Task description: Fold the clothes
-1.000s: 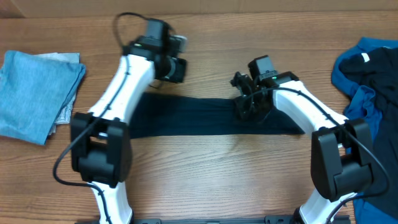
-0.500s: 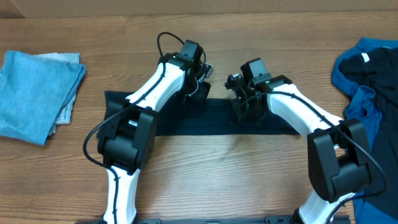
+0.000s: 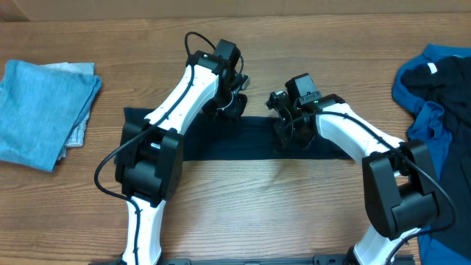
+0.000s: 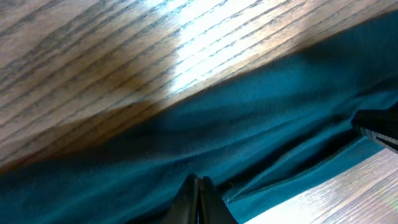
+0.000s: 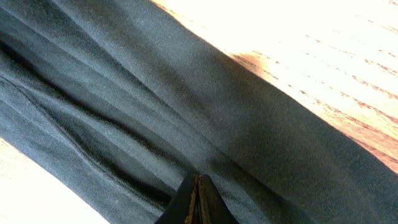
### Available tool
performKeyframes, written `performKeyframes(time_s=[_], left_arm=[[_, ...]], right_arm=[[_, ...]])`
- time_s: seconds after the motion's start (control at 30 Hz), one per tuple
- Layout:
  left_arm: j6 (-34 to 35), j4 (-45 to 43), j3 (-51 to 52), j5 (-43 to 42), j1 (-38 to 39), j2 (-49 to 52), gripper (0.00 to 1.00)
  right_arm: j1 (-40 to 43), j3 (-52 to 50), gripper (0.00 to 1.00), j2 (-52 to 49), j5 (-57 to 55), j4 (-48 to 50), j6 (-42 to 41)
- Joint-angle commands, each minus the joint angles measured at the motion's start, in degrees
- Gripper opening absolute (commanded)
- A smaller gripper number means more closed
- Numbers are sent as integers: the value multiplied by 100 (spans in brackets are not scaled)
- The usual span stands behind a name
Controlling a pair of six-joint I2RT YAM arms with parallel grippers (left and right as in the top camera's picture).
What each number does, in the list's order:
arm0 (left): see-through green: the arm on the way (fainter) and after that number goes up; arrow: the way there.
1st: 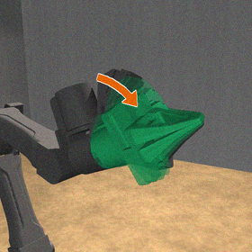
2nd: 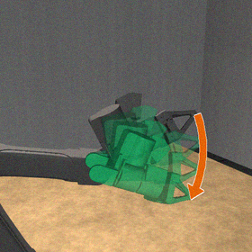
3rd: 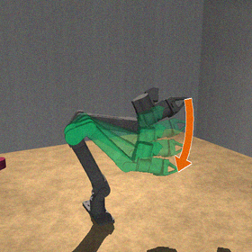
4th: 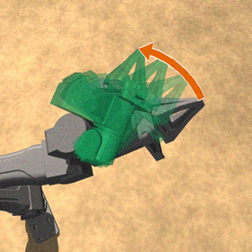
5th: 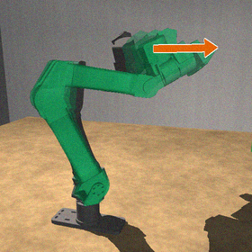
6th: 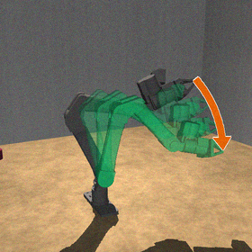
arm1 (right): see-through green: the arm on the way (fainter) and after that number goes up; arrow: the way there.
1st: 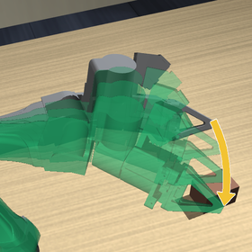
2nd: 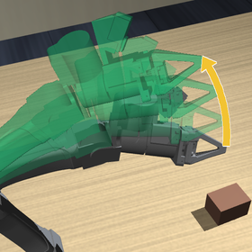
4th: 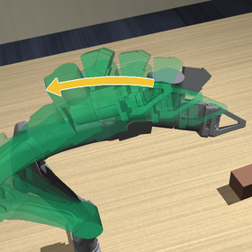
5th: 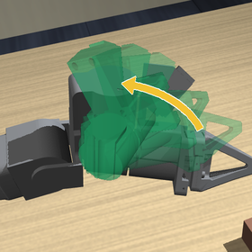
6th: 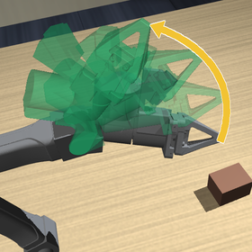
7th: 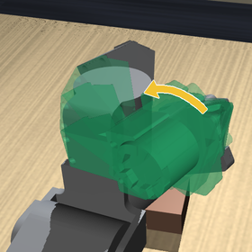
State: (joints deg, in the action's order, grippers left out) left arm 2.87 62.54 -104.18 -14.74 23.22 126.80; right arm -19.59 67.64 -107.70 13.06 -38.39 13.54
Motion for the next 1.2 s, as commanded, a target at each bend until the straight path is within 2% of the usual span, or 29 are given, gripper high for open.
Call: performKeyframes(time_s=[0.0,0.1,0.23,0.4,0.5,0.6,0.63,0.73,0.77,0.8,0.87,0.93,0.97,1.0,1.1,1.17], left_arm=[[35,-90,33,31,-17,52,5],[35,-173,33,28,-17,328,7],[61,-234,31,-15,-31,704,7],[103,-219,26,-26,-44,702,9],[103,-219,24,-28,-48,702,11],[103,-219,24,-26,-50,702,15],[103,-219,24,-26,-61,702,19],[192,-243,24,-28,-125,702,24],[243,-245,24,-33,-162,702,35],[271,-247,24,-39,-201,702,41],[317,-284,-4,-35,-273,702,41],[286,-273,-348,13,-376,702,48],[289,-188,-658,13,-444,702,51],[293,133,-1285,22,-546,699,57],[341,1034,-2457,291,-837,699,62],[361,1532,-2811,452,-1091,699,66]], right_arm=[[-28,-20,4,94,-13,-96,-2],[-28,-55,4,94,-13,-258,-2],[-28,-605,4,94,-9,367,-17],[-26,-732,4,94,-26,-485,-509],[-26,-732,4,94,-542,-457,-763],[-26,-732,4,94,-551,-553,-839],[-26,-761,4,94,-551,-590,-935],[-26,-769,4,94,-555,-739,-935],[-26,-769,4,94,-555,-745,-935],[-26,-769,4,94,-555,-734,-935],[-26,-769,4,94,-577,-669,-935],[-26,-761,4,94,-555,-361,-933],[-26,-708,6,94,-470,-247,-933],[-26,-592,17,94,-326,-260,-933],[-26,-243,27,96,-120,-411,-935],[-17,164,45,96,-125,-708,-935]])
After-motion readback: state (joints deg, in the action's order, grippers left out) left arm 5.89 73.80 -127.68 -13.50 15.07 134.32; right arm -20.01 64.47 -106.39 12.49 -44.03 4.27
